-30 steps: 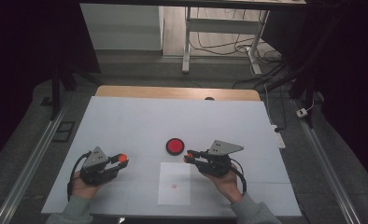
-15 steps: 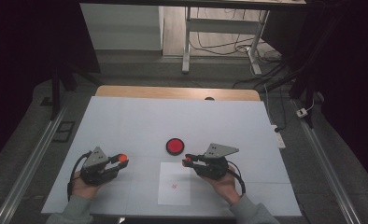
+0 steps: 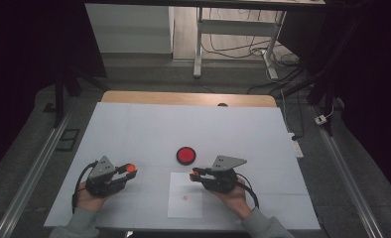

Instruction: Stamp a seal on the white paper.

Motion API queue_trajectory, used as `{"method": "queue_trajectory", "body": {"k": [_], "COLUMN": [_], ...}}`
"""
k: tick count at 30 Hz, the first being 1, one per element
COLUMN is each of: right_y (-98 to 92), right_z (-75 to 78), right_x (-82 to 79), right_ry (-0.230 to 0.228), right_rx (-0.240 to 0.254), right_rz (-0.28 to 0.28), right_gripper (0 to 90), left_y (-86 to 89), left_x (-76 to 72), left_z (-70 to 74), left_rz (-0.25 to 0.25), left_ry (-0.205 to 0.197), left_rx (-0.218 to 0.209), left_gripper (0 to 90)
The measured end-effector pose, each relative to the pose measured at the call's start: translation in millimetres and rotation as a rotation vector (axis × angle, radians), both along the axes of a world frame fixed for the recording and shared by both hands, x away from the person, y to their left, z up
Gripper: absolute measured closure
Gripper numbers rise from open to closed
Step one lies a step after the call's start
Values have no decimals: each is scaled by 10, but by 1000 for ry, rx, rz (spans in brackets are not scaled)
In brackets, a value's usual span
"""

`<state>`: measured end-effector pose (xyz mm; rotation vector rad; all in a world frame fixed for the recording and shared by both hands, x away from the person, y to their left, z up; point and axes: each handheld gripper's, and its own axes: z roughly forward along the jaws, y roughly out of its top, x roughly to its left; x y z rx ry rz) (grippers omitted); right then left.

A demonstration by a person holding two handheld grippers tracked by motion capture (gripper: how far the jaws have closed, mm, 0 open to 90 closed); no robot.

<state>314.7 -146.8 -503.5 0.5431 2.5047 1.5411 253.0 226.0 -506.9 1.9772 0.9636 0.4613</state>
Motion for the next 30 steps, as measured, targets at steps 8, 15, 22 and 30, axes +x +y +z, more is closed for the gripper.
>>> {"method": "queue_trajectory", "body": {"k": [8,15,22,30], "right_y": [62,160,200,208], "right_z": [-71,-129,-136,-152], "right_x": [56,97,106,111], "right_ry": [19,26,17,22], "right_rx": [-13,-29,-40,-53], "right_rz": [-6,10,9,6], "right_gripper": [721,721,721,721], "left_y": [-2,0,-1,0], "left_x": [2,4,3,2], "left_z": [0,-2,-1,-2], "left_rz": [0,-1,-1,0], "left_ry": [1,4,4,4], "left_rx": [2,1,2,1], "left_gripper": [647,647,647,648]}}
